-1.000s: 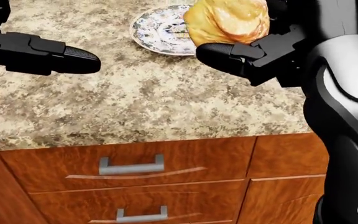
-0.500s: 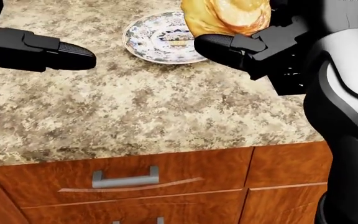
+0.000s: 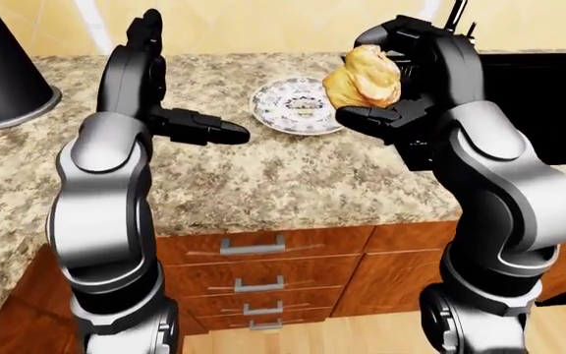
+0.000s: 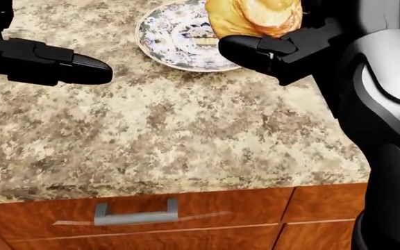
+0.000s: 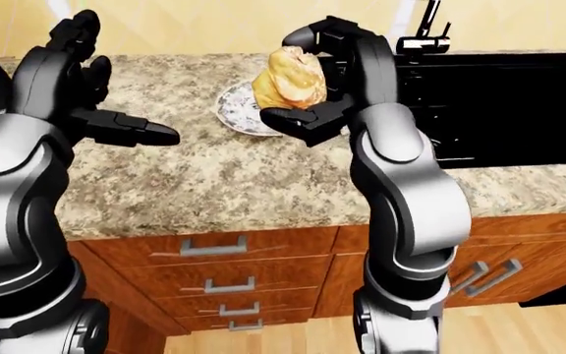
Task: Place the pastries on the plates.
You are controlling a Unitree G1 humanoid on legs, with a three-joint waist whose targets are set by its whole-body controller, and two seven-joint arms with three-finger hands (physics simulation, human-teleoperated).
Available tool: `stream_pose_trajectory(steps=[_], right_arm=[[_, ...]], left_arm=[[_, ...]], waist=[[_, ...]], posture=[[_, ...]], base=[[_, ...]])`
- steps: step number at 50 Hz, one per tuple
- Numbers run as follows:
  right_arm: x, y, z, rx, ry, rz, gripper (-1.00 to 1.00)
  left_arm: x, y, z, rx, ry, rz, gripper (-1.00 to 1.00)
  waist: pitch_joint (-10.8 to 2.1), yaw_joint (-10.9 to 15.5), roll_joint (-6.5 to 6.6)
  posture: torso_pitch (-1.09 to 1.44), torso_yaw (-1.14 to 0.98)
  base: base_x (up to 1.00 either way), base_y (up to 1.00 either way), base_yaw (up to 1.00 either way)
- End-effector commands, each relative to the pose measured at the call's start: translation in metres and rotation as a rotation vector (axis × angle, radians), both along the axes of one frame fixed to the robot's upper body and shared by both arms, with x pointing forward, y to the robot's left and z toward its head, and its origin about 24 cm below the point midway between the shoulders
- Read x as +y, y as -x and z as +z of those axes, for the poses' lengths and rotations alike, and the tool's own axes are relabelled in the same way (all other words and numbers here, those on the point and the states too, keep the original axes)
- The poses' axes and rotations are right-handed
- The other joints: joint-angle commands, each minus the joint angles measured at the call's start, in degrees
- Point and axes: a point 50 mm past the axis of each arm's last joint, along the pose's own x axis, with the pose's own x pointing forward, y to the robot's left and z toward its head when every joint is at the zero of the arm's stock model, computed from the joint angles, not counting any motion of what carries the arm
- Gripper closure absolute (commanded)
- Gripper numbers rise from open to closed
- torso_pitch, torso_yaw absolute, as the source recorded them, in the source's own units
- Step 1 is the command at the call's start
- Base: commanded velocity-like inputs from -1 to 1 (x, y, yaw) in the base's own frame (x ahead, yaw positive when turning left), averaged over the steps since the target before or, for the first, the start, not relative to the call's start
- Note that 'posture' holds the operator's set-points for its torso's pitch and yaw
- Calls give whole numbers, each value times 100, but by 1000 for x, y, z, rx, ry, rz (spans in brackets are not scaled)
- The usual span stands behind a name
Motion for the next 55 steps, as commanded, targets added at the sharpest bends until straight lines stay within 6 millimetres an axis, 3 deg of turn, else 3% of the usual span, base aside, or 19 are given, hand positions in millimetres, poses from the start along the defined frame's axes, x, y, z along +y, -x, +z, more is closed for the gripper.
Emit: stream_pose_trajectory(steps=[1,4,5,7,13,14,18,23,25,26,27,29,35,38,39,40,42,45,55], right_arm=[[-3,8,18,-119,-14,-15,100],[-3,9,17,-102,-16,-4,100],[-3,9,18,-104,-9,-6,100],[-2,8,19,-101,-10,-6,100],[-4,10,18,-103,-7,-10,100],[-4,11,18,-103,-7,-10,100],[-4,10,18,-103,-7,-10,100],[-4,9,16,-104,-6,-17,100],[-5,9,16,-106,-3,-18,100],[-4,9,17,-109,-4,-19,100],[-5,10,14,-108,-9,-21,100],[-5,10,17,-108,-8,-19,100],[-4,10,19,-111,-5,-17,100],[-3,10,21,-114,-4,-15,100],[-3,10,20,-114,-2,-16,100],[-3,9,20,-113,-2,-14,100],[-2,9,22,-113,-2,-12,100],[0,8,22,-114,4,-9,100],[4,6,29,-113,29,2,100]], left_arm=[[-3,8,20,-110,-17,-16,-100],[-3,8,20,-110,-16,-17,-100],[-3,8,19,-110,-17,-17,-100],[-3,8,19,-110,-16,-16,-100],[-3,8,18,-109,-16,-16,-100],[-3,8,18,-110,-17,-17,-100],[-3,9,19,-110,-16,-14,-100],[-3,8,18,-108,-18,-12,-100],[-3,9,18,-106,-17,-11,-100],[-3,9,18,-106,-17,-12,-100],[-3,9,18,-107,-17,-12,-100],[-2,9,18,-105,-18,-10,-100],[-2,9,18,-104,-16,-10,-100],[-2,8,18,-104,-17,-11,-100],[-2,8,18,-103,-18,-10,-100],[-2,8,18,-102,-17,-11,-100],[-2,8,18,-104,-17,-11,-100],[-2,8,18,-102,-17,-12,-100],[-1,9,17,-99,-16,-10,-100]], waist=[[-223,-14,44],[-221,14,25],[-411,17,65],[-104,55,80],[-82,67,-15],[-100,60,14],[-189,60,-94],[-140,-21,124],[-239,-60,401],[-91,-67,322],[-156,-93,351],[-45,-95,514],[102,-60,189],[4,0,-154],[-68,98,-161],[-39,121,-42],[-147,136,20],[-179,127,91],[-216,88,141]], posture=[[0,0],[0,0],[0,0],[0,0],[0,0],[0,0],[0,0],[0,0],[0,0],[0,0],[0,0],[0,0],[0,0],[0,0],[0,0],[0,0],[0,0],[0,0],[0,0]], base=[[0,0,0],[0,0,0],[26,0,0],[36,0,0],[37,0,0],[36,0,0],[37,0,0],[37,0,0],[36,0,0],[0,0,0],[0,0,0],[0,0,0],[0,0,0],[0,0,0],[0,0,0],[0,0,0],[0,0,0],[0,0,0],[0,0,0]])
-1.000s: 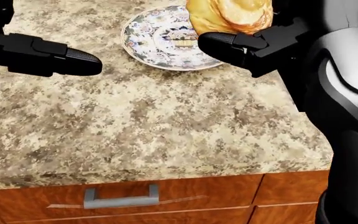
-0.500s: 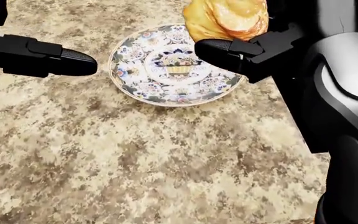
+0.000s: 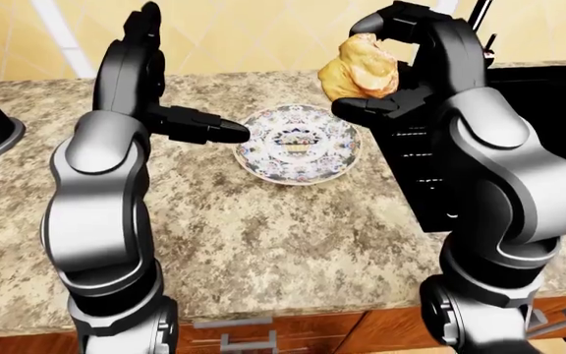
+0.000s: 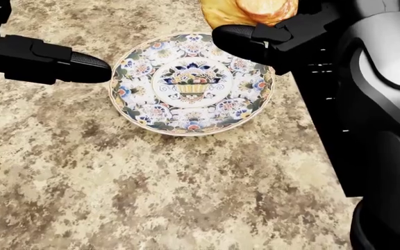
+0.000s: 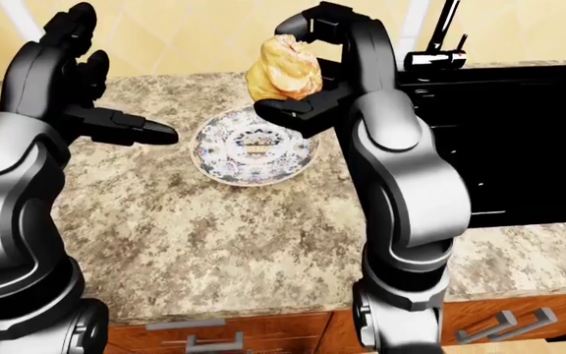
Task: Place the pastries on the plates.
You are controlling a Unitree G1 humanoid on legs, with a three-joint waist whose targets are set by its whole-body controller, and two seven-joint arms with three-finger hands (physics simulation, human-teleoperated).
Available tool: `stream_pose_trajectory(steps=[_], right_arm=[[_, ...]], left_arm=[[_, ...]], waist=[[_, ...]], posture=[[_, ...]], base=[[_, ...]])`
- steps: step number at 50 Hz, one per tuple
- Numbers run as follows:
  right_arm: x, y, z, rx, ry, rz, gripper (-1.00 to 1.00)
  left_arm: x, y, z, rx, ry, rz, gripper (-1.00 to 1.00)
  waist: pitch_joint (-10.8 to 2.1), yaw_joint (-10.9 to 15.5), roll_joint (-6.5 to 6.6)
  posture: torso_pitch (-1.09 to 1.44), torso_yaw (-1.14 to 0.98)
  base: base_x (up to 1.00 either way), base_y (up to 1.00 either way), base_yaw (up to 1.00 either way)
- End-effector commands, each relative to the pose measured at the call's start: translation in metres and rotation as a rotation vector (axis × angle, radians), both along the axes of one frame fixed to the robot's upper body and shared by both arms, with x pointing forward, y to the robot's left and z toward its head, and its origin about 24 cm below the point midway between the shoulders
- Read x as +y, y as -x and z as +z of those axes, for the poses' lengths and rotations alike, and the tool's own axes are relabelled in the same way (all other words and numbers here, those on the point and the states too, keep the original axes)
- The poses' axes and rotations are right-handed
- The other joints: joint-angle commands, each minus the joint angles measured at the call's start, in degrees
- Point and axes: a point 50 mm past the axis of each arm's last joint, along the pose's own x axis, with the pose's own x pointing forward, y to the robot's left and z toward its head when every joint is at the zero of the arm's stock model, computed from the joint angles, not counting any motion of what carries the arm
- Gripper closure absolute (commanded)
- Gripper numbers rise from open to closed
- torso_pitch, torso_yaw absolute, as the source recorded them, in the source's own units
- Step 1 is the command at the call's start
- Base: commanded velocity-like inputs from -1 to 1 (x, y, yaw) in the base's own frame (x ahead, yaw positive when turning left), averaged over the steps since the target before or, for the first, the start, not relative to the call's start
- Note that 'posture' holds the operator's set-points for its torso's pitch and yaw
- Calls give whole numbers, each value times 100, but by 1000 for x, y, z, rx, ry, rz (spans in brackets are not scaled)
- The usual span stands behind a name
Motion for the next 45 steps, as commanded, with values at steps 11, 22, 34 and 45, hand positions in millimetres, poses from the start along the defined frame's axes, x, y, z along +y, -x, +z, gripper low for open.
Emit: stream_pose_trajectory(steps=[11,22,34,45], right_arm=[[9,-8,32,-86,45,-9,100],[19,-38,55,-54,79,-24,100],[25,-72,54,37,295,-45,100],[25,-70,39,109,406,-14,100]], left_arm=[[-1,5,10,-69,-12,1,-100],[-1,5,9,-66,-11,1,-100],[1,5,9,-66,-8,2,-100],[0,5,8,-64,-11,4,-100]], waist=[[-159,-41,32],[-153,-57,71],[-150,-78,85],[-150,-67,105]], posture=[[0,0],[0,0],[0,0],[0,0]], base=[[0,0,0],[0,0,0],[0,0,0],[0,0,0]])
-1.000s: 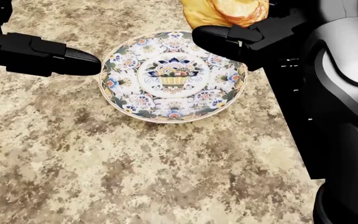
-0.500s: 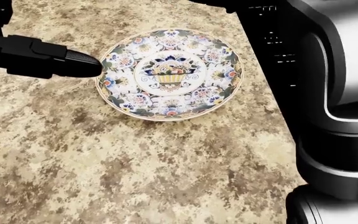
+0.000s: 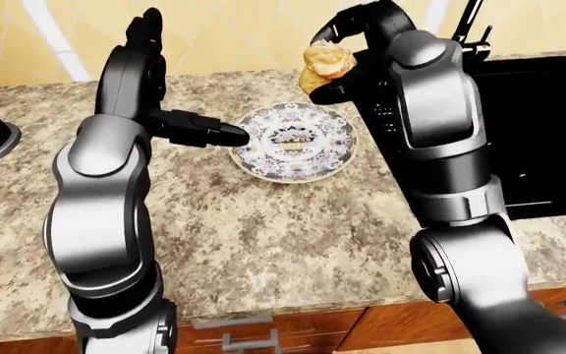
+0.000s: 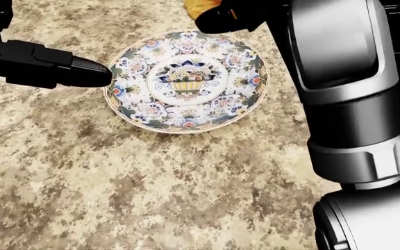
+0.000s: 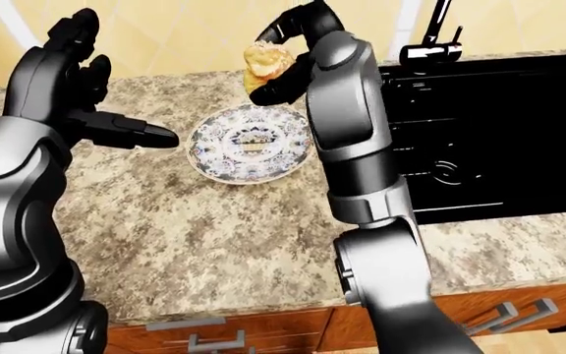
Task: Place the pastries on the plates.
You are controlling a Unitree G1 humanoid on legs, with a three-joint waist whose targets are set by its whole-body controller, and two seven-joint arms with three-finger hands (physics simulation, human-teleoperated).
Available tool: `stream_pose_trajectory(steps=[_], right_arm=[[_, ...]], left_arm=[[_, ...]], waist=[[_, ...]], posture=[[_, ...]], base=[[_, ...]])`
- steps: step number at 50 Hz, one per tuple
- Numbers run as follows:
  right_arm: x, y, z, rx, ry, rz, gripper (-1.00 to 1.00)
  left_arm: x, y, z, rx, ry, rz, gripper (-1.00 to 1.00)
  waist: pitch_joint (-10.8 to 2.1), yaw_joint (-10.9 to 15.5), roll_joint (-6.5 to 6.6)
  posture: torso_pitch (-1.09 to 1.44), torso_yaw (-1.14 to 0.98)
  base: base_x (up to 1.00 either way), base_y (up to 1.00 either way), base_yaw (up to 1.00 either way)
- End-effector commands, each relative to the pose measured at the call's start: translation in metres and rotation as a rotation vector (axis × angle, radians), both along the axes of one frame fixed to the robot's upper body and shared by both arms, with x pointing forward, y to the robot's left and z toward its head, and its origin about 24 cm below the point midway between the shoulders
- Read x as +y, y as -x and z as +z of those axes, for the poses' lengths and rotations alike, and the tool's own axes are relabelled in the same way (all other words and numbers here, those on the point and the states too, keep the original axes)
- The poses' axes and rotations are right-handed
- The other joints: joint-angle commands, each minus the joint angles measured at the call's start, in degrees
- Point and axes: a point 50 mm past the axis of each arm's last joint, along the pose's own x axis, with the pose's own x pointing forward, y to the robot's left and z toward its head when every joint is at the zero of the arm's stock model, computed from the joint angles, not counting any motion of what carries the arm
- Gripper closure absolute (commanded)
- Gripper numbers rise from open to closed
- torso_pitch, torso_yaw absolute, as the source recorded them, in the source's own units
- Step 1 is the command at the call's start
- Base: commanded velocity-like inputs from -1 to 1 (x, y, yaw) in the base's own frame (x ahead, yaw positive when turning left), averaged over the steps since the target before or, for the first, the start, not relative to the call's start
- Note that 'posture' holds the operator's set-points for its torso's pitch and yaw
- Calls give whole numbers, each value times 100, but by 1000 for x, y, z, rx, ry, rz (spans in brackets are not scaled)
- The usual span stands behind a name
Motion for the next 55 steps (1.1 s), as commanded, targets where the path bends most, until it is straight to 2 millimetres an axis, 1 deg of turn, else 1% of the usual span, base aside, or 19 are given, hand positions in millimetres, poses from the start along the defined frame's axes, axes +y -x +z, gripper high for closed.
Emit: stream_pose_trajectory(steps=[1,9,13,17,23,27,33,44,46,47,48,50,51,52,53,54,55], right_arm=[[4,7,22,-106,22,21,100],[18,-4,10,-81,21,46,100],[24,-7,0,-56,39,69,100],[29,-10,-3,-45,50,75,100],[31,-15,-17,-16,70,77,100],[33,-17,-19,-5,71,78,100],[34,-18,-33,18,84,77,100],[36,-18,-45,49,79,76,100],[37,-18,-44,52,76,79,87],[37,-18,-45,52,77,81,76],[37,-18,-47,54,80,79,76],[38,-17,-48,59,77,84,65],[38,-17,-48,58,79,85,54],[38,-18,-49,57,82,85,52],[38,-18,-50,58,82,85,46],[38,-18,-50,60,82,84,46],[39,-17,-49,60,79,85,40]], left_arm=[[-1,5,12,-76,-8,2,-100],[0,6,11,-75,-8,3,-100],[1,6,11,-75,-5,5,-100],[0,6,11,-75,-5,4,-100],[0,5,11,-75,-6,2,-100],[1,6,11,-74,-5,1,-100],[2,6,12,-76,-2,4,-100],[3,8,12,-78,-2,5,-100],[3,8,11,-78,-2,6,-100],[3,8,11,-77,-3,6,-100],[3,8,11,-78,-3,4,-100],[3,8,11,-78,-1,6,-100],[3,8,10,-77,-3,6,-100],[4,8,10,-77,-3,7,-100],[3,8,10,-76,-3,6,-100],[3,8,10,-76,-2,6,-100],[3,8,9,-74,-3,6,-100]], waist=[[-153,-14,-17],[-176,-32,8],[-180,-32,14],[-190,-36,21],[-190,-32,20],[-200,-34,14],[-196,-33,11],[-207,-30,10],[-210,-31,11],[-211,-32,13],[-211,-33,14],[-212,-33,15],[-213,-33,16],[-214,-33,17],[-215,-35,18],[-217,-35,20],[-218,-35,20]], posture=[[0,0],[0,0],[0,0],[0,0],[0,0],[0,0],[0,0],[0,0],[0,0],[0,0],[0,0],[0,0],[0,0],[0,0],[0,0],[0,0],[0,0]], base=[[0,0,0],[0,0,0],[0,0,0],[0,0,0],[0,0,0],[0,0,0],[0,0,0],[0,0,0],[0,0,0],[0,0,0],[0,0,0],[0,0,0],[0,0,0],[0,0,0],[0,0,0],[0,0,0],[0,0,0]])
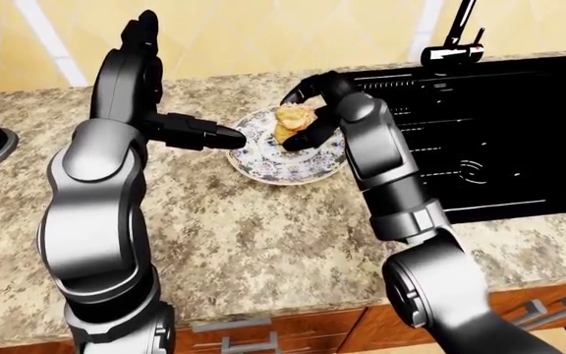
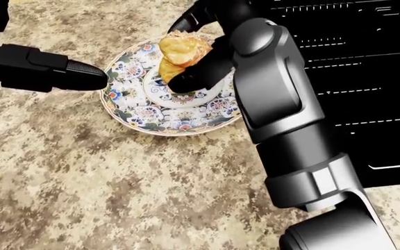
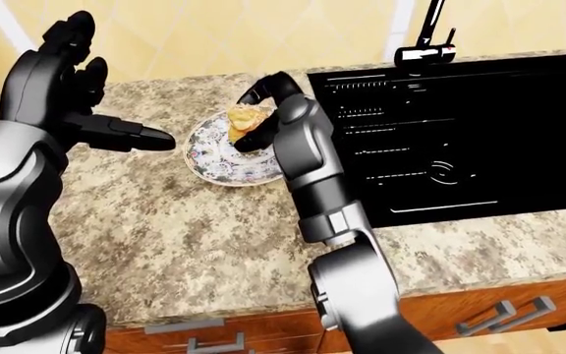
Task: Place the pastries on the plates.
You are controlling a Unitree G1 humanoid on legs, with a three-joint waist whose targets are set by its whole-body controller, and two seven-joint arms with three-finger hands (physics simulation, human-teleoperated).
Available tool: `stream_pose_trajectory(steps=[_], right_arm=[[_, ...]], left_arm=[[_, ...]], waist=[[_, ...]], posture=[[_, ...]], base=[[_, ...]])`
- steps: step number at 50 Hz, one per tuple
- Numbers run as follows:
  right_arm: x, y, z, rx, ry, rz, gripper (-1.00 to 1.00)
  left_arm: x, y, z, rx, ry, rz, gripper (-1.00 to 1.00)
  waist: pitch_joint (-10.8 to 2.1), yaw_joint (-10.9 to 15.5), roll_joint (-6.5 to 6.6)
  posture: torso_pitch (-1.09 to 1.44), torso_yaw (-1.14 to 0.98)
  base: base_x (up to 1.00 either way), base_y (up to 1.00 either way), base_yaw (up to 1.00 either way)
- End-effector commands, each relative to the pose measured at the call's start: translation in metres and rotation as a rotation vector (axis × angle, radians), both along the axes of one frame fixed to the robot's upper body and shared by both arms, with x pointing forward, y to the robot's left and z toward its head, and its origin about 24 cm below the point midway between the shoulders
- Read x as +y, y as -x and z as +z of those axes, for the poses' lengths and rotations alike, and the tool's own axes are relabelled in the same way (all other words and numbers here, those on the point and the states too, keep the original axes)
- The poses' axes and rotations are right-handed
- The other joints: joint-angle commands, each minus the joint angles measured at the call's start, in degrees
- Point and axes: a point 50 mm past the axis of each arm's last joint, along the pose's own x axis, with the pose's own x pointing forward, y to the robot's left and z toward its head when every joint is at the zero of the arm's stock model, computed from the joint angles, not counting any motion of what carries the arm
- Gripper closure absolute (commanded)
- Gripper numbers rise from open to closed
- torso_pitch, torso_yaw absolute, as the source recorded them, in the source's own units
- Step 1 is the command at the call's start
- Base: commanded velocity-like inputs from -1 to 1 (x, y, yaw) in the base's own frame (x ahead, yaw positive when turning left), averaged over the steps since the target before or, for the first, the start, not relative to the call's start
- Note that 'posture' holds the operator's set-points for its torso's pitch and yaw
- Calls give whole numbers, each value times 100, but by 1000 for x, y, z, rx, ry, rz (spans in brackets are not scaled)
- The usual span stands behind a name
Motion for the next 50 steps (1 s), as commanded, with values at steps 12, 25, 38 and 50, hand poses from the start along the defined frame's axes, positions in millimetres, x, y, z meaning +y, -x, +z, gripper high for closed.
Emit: stream_pose_trajectory(steps=[12,25,38,50], right_arm=[[1,2,30,-116,-3,12,-4],[1,2,33,-123,-2,15,-73],[-3,12,58,-178,-51,5,-100],[-45,52,81,-278,-166,-114,-100]], left_arm=[[0,6,12,-71,-13,3,-100],[0,4,14,-74,-14,4,-100],[2,7,14,-76,-12,10,-100],[9,13,16,-78,-16,35,-100]], waist=[[-153,-11,3],[-141,-13,-19],[-135,-4,-17],[-89,20,-61]], posture=[[0,0],[0,0],[0,0],[0,0]], base=[[0,0,0],[0,0,0],[0,0,0],[0,0,0]])
